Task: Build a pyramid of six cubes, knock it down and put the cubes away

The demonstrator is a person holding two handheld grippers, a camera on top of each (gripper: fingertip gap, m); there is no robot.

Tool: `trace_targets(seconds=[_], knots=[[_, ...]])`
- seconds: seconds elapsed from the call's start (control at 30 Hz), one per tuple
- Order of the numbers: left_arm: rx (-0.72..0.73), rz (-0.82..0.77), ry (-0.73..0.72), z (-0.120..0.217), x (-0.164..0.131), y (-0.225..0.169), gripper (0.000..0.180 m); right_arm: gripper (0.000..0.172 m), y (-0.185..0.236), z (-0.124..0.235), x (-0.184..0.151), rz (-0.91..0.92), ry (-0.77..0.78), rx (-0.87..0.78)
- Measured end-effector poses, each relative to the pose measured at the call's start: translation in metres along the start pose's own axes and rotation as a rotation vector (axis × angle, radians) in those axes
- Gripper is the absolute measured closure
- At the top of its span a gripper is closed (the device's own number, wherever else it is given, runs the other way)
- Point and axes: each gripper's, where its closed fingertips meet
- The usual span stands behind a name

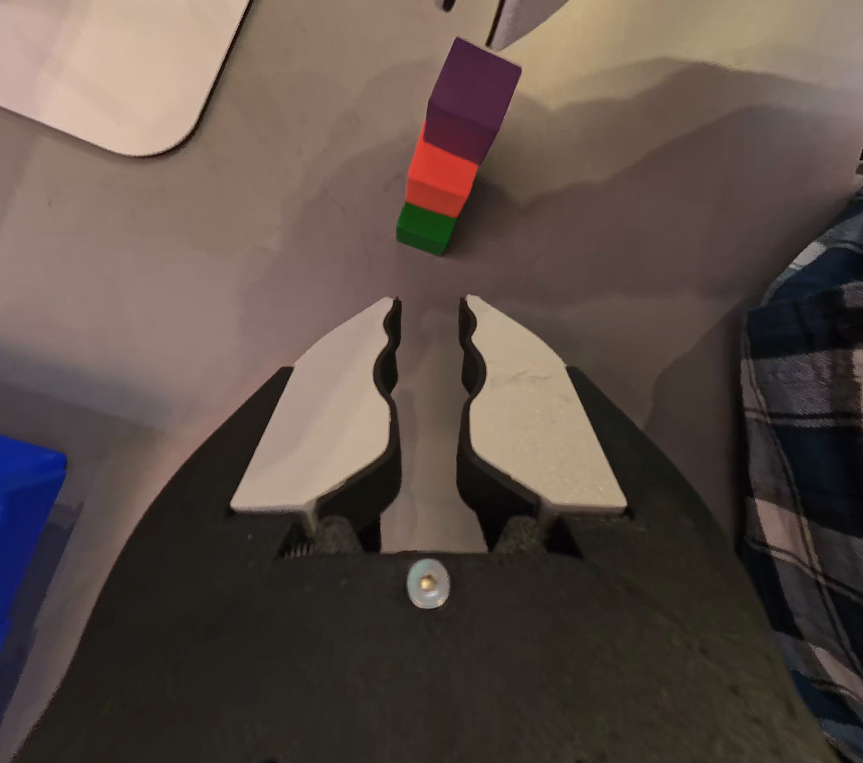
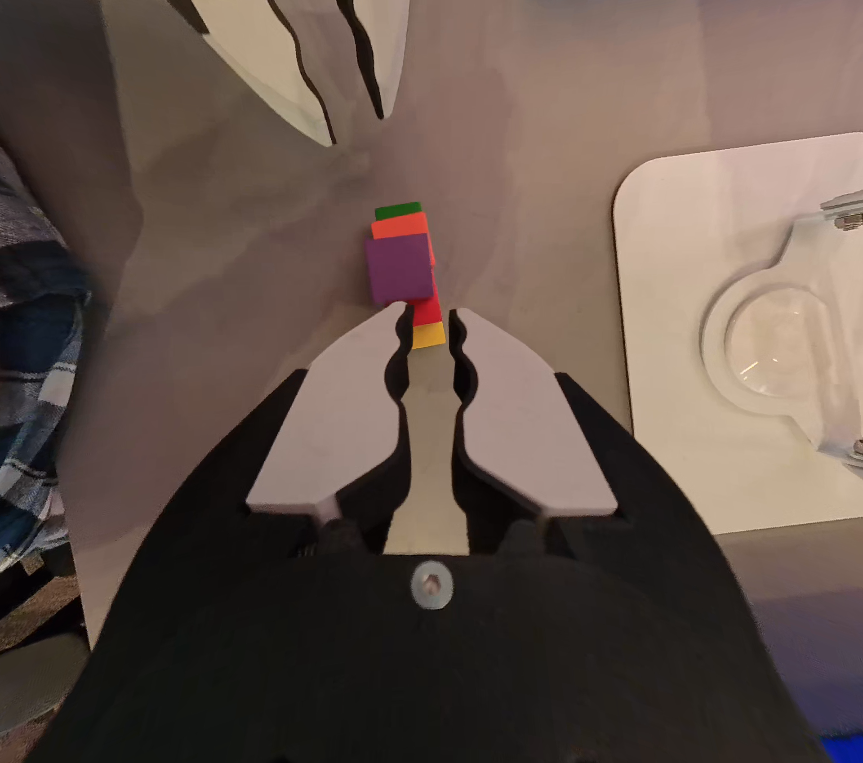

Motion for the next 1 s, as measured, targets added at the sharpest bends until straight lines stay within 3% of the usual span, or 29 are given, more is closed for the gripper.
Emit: trace_targets(seconds=[0.67,1.0], knots=[[0.003,-0.031,0.018,-0.009,0.01,-0.006,0.16,0.164,-0.002,-0.007,-0.005,-0.022,-0.008,-0.02],[0.006,-0.033,0.004,-0.015,0.019,-0.004,0.168,0.165,0.004,-0.012,-0.024,-0.069,0.013,-0.01]])
Point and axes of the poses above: each gripper's, where its closed fingertips meet, z back along the fingers, x out of its top, y = z × x across the jaws, and after that the axes turned 9 degrees about z, right-handed
